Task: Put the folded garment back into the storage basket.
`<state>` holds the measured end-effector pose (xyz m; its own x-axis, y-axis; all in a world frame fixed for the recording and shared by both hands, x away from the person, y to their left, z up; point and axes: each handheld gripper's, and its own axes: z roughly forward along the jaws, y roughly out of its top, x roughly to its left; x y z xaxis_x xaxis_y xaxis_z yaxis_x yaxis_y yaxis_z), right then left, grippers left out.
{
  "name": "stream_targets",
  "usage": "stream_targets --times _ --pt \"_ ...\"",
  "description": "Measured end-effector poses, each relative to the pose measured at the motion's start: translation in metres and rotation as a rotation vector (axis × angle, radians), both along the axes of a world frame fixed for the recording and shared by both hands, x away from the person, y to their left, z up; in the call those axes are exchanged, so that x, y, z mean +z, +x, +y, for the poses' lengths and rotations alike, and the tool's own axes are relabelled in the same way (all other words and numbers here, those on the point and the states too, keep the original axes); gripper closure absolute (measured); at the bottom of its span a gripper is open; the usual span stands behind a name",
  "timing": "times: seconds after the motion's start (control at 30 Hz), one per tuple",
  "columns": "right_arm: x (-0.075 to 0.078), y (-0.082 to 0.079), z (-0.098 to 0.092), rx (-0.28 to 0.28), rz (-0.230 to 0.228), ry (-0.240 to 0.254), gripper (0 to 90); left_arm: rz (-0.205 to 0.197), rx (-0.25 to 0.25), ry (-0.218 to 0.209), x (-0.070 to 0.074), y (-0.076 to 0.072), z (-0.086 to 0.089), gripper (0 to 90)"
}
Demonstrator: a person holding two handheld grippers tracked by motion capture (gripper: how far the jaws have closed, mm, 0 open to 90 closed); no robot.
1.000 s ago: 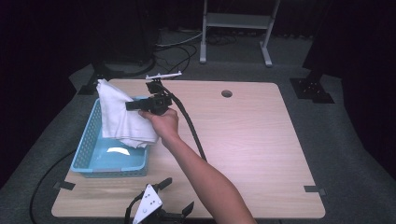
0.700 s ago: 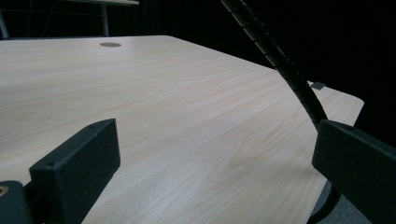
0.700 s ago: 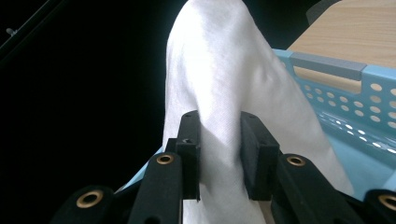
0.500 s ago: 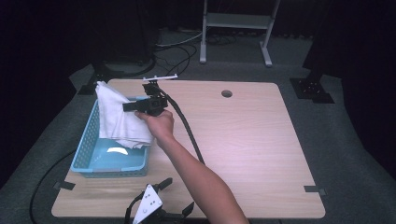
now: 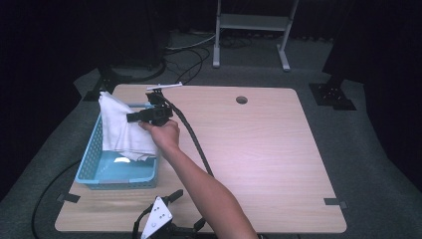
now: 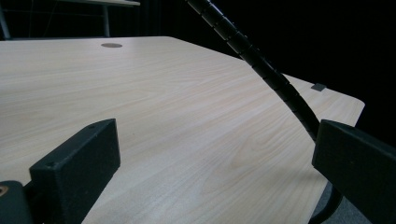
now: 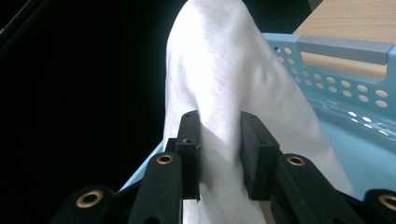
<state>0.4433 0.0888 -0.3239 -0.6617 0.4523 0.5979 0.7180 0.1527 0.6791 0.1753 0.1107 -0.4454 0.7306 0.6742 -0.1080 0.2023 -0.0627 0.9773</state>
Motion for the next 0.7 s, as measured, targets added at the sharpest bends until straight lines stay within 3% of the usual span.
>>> stream_targets --times 0.7 --pt "-0.017 0.003 0.013 0.002 0.029 -0.028 71.8 -0.003 0.002 0.003 0.0 0.0 0.001 0.6"
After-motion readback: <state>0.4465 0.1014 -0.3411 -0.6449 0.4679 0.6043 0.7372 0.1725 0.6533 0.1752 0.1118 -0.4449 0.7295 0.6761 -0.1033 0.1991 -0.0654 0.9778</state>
